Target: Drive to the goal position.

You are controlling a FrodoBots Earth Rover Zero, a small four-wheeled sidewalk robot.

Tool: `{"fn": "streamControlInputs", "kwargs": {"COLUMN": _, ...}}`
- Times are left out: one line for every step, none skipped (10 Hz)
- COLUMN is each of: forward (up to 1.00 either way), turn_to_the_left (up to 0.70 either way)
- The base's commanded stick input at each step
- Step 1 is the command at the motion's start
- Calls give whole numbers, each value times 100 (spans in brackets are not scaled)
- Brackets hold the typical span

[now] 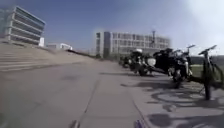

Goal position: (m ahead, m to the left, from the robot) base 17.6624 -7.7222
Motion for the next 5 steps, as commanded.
{"fn": "streamControlInputs", "kwargs": {"forward": 100, "turn_to_the_left": 0}}
{"fn": "streamControlInputs", "kwargs": {"forward": 100, "turn_to_the_left": 1}}
{"fn": "streamControlInputs", "kwargs": {"forward": 100, "turn_to_the_left": 1}}
{"fn": "streamControlInputs", "kwargs": {"forward": 100, "turn_to_the_left": 0}}
{"fn": "streamControlInputs", "kwargs": {"forward": 100, "turn_to_the_left": 0}}
